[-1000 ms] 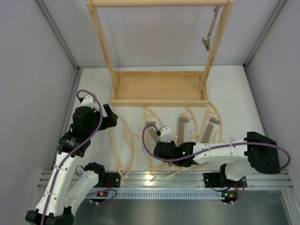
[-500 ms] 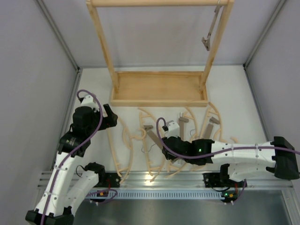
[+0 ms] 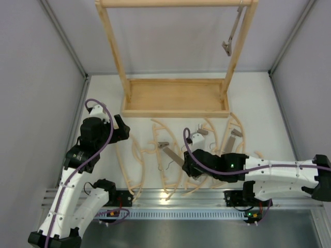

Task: Organize the hangers

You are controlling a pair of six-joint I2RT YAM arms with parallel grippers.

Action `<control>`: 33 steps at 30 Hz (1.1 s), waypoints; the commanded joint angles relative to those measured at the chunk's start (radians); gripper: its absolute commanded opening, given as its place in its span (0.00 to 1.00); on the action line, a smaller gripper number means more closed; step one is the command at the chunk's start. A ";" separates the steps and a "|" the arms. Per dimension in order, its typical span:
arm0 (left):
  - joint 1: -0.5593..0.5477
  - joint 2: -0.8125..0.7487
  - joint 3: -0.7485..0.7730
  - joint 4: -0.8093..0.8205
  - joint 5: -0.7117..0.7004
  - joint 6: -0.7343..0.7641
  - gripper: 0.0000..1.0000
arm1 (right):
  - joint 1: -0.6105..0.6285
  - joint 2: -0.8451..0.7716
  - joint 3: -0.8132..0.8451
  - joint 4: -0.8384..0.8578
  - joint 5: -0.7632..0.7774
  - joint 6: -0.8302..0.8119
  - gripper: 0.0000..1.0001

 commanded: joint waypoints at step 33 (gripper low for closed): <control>-0.016 0.004 -0.015 0.048 -0.007 -0.003 0.95 | -0.592 -0.132 0.127 0.873 -0.231 0.555 0.00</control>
